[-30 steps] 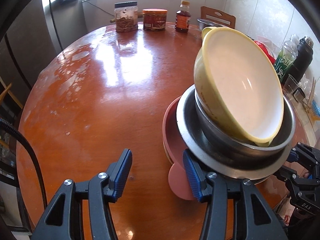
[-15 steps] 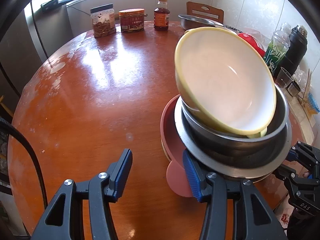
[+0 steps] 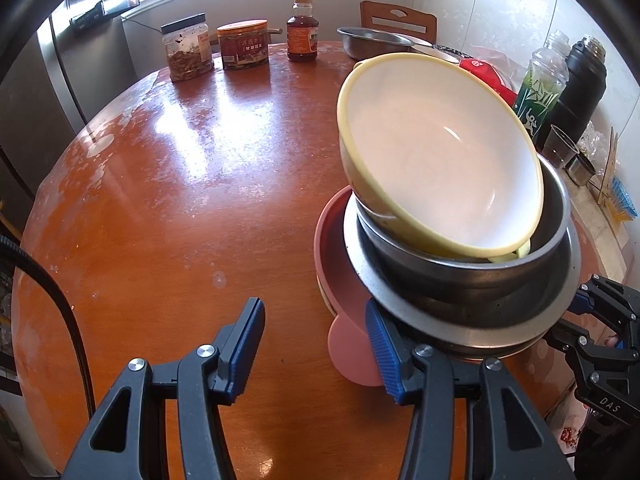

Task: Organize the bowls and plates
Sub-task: 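Open the left tool and release the stack rim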

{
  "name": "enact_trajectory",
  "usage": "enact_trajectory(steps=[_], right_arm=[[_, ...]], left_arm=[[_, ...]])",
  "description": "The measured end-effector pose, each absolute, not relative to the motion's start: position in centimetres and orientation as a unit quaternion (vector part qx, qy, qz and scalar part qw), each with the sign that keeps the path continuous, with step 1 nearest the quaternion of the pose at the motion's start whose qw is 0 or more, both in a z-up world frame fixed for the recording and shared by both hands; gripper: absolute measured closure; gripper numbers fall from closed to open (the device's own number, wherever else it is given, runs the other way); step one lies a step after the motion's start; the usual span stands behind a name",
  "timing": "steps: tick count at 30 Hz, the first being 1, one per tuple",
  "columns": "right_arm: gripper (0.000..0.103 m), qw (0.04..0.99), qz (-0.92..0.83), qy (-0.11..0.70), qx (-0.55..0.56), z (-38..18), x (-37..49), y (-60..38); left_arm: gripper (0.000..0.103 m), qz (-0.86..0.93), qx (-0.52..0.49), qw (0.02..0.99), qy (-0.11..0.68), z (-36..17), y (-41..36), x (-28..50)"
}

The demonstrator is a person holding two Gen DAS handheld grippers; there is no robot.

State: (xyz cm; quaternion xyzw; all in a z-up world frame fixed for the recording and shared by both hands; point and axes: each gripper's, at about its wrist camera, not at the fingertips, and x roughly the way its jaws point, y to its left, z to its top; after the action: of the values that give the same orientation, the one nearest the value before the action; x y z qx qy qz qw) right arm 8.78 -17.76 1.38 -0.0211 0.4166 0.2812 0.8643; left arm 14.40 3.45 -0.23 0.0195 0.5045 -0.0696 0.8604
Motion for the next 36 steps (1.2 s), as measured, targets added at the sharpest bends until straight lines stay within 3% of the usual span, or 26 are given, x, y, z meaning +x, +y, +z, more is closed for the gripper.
enact_trajectory(steps=[36], right_arm=[[0.067,0.877,0.25,0.41,-0.019,2.4,8.0,-18.0]], left_arm=[[0.044,-0.055,-0.015,0.867,0.495,0.1,4.5,12.5]])
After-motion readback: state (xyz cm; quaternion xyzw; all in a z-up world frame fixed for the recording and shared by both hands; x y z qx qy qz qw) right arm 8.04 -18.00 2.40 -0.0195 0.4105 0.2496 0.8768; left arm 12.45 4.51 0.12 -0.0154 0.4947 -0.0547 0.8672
